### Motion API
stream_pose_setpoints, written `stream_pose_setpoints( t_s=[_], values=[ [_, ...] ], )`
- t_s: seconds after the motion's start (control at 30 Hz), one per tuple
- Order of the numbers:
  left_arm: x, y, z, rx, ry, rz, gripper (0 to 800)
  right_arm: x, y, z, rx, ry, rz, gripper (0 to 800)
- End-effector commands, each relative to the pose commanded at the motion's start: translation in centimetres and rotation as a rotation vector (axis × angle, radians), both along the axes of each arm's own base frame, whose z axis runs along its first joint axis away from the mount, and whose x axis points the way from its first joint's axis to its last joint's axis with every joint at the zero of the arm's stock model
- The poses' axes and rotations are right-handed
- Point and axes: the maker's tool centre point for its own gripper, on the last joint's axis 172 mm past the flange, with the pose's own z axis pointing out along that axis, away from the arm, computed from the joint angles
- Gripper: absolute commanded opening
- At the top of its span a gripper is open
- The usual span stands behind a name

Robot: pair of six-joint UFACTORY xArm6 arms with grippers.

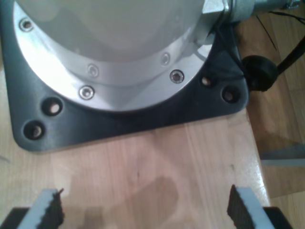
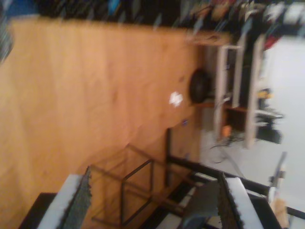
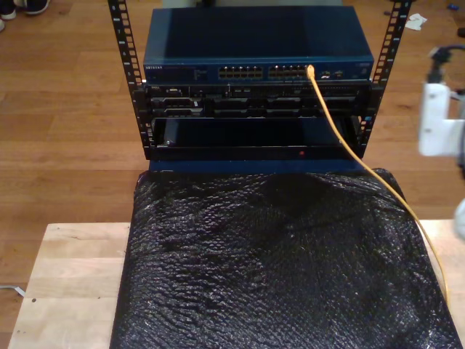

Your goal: Grab the cable and plug it in

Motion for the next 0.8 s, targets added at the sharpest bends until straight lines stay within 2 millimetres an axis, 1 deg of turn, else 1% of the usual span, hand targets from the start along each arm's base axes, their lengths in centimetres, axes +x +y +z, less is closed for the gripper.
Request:
stream_pose_setpoints(
  t_s=[0.07, 0.13, 0.23, 0.3, 0.37, 0.43, 0.5, 0.6, 0.7, 0.8],
  values=[
    [0.0, 0.0, 0.0, 0.0, 0.0, 0.0, 800, -1.4, -2.2, -0.6, -0.007, 0.055, -0.006, 651],
    [0.0, 0.0, 0.0, 0.0, 0.0, 0.0, 800, -3.2, -4.3, -1.2, -0.003, 0.115, -0.016, 668],
    [0.0, 0.0, 0.0, 0.0, 0.0, 0.0, 800, -6.5, -6.6, -2.7, 0.027, 0.216, -0.018, 722],
    [0.0, -0.1, 0.0, -0.002, 0.0, 0.0, 800, -8.6, -8.0, -3.1, 0.045, 0.271, -0.017, 751],
    [0.0, 0.0, 0.0, 0.0, 0.0, 0.0, 800, -10.6, -9.1, -3.8, 0.067, 0.322, -0.013, 797],
    [0.0, -0.1, 0.0, -0.002, 0.0, 0.0, 800, -12.6, -10.5, -4.0, 0.083, 0.358, -0.019, 796],
    [0.0, 0.0, 0.0, 0.0, 0.0, 0.0, 800, -14.4, -11.7, -3.8, 0.089, 0.372, -0.032, 796],
    [0.0, -0.1, 0.0, -0.002, 0.0, 0.0, 800, -16.9, -12.7, -4.0, 0.104, 0.404, -0.036, 797],
    [0.0, 0.0, 0.0, 0.0, 0.0, 0.0, 800, -19.3, -12.8, -4.2, 0.121, 0.438, -0.016, 797],
    [0.0, -0.1, 0.0, -0.002, 0.0, 0.0, 800, -22.4, -13.5, -4.6, 0.144, 0.472, -0.02, 798]
  ],
)
